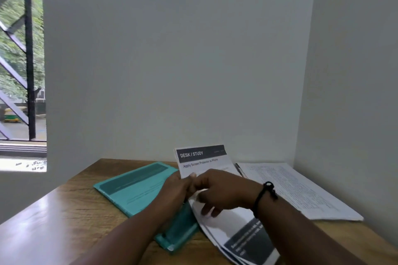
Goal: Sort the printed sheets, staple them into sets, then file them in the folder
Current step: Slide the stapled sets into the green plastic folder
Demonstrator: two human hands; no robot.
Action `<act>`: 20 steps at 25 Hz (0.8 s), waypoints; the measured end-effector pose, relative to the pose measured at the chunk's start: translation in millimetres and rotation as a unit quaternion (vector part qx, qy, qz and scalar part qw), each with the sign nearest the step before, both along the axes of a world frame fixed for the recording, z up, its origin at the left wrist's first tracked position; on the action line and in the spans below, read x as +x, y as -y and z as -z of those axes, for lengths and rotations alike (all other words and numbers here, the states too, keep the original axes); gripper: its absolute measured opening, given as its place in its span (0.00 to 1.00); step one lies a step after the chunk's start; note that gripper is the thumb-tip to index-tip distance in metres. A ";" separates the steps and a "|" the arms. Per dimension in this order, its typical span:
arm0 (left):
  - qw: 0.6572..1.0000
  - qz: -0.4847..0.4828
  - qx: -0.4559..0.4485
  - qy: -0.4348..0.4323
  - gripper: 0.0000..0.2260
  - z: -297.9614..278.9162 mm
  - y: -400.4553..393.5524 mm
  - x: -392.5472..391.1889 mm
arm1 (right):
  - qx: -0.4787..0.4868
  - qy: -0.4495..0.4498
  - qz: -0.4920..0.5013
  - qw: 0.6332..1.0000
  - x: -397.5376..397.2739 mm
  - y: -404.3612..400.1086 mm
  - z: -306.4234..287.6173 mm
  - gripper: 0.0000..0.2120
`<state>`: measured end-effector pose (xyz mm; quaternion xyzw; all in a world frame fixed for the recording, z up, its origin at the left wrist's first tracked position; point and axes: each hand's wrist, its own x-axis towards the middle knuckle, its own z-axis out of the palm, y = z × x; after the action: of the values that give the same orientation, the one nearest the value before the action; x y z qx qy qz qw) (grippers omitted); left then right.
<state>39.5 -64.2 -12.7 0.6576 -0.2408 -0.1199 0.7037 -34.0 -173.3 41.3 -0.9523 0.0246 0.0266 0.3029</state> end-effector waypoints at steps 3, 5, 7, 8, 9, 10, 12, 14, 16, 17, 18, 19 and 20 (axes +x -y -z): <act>0.997 -0.020 0.047 0.053 0.08 2.3 -1.5 11.9 | -0.145 0.257 0.064 0.953 -3.8 26.7 -0.8 0.18; 0.993 0.027 0.060 0.100 0.08 1.5 -2.1 9.6 | -0.233 0.357 0.081 0.901 -12.0 48.8 -9.4 0.30; 0.981 0.089 0.084 0.148 0.09 -1.4 -3.5 1.5 | -0.277 0.319 0.071 0.904 -20.3 64.0 -20.5 0.40; 0.974 0.105 0.098 0.174 0.09 -3.6 -5.4 -1.4 | -0.285 0.294 0.070 0.910 -24.3 68.2 -24.6 0.40; 0.969 0.112 0.101 0.194 0.08 -5.9 -7.0 -1.5 | -0.278 0.277 0.065 0.918 -27.2 71.4 -26.6 0.36; 0.968 0.108 0.097 0.206 0.08 -8.5 -9.4 0.3 | -0.260 0.266 0.059 0.926 -29.0 72.3 -28.5 0.28; 0.968 0.077 0.084 0.221 0.08 -13.1 -13.2 7.5 | -0.224 0.233 0.044 0.945 -31.8 67.5 -30.5 0.15; 0.967 0.045 0.072 0.241 0.09 -16.9 -18.2 8.4 | -0.204 0.193 0.041 0.959 -32.0 61.2 -31.9 0.12; 0.968 0.058 0.090 0.228 0.11 -19.4 -22.3 7.5 | -0.172 0.188 0.049 0.966 -34.8 62.5 -36.2 0.10; 0.974 0.085 0.109 0.180 0.17 -19.9 -26.8 11.7 | -0.147 0.189 0.056 0.969 -37.9 67.4 -40.2 0.08; 0.980 0.132 0.115 0.096 0.23 -24.4 -31.0 12.1 | -0.100 0.184 0.065 0.976 -43.2 75.9 -45.1 0.06; 0.981 0.172 0.084 -0.012 0.31 -25.3 -35.1 16.7 | -0.034 0.184 0.067 0.980 -50.8 85.9 -49.5 0.06; 0.980 0.166 0.047 -0.101 0.36 -26.9 -39.3 25.3 | 0.046 0.192 0.072 0.978 -61.5 95.7 -54.6 0.06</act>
<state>64.8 -24.9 14.2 0.6249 -0.2690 -0.3120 0.6631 -95.5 -268.9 95.9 -0.9205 0.0338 -0.1773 0.3467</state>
